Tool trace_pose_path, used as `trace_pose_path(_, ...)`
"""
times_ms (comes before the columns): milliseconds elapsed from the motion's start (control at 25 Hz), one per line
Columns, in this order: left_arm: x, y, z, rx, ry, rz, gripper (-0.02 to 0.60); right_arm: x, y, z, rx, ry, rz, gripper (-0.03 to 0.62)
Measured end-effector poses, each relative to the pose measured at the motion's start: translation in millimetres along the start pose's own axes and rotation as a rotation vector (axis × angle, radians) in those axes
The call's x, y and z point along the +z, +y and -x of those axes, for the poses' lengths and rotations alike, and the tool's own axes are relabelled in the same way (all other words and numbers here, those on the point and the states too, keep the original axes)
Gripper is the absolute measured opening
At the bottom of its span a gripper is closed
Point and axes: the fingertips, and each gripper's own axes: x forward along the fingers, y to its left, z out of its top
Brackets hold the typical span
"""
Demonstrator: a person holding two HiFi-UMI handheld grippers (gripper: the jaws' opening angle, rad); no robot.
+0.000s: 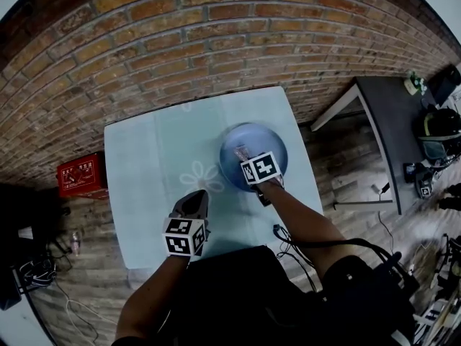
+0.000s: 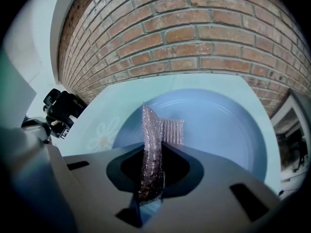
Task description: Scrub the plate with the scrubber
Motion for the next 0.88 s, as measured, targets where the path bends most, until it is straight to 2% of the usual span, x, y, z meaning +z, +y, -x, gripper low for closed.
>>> trace_pose_path(400, -0.4, 10.5, 7.2, 0.007, -0.002, 0.0, 0.009, 8.0, 38.8, -12.9, 0.1, 0.01, -0.009, 0.071)
trace_pose_path(560, 2.1, 10.0, 6.1, 0.002, -0.007, 0.006, 0.009, 14.0, 45.3, -5.3, 0.152, -0.026, -0.063, 0.072)
trace_pose_path(680, 3.6, 9.4, 3.5, 0.001, -0.01, 0.008, 0.009, 19.9, 33.5, 12.1, 0.154, -0.065, -0.08, 0.071)
trace_pose_path(880, 5.3, -3.4, -5.5, -0.036, -0.008, -0.001, 0.009, 14.2, -15.9, 44.5, 0.085, -0.093, -0.023, 0.071)
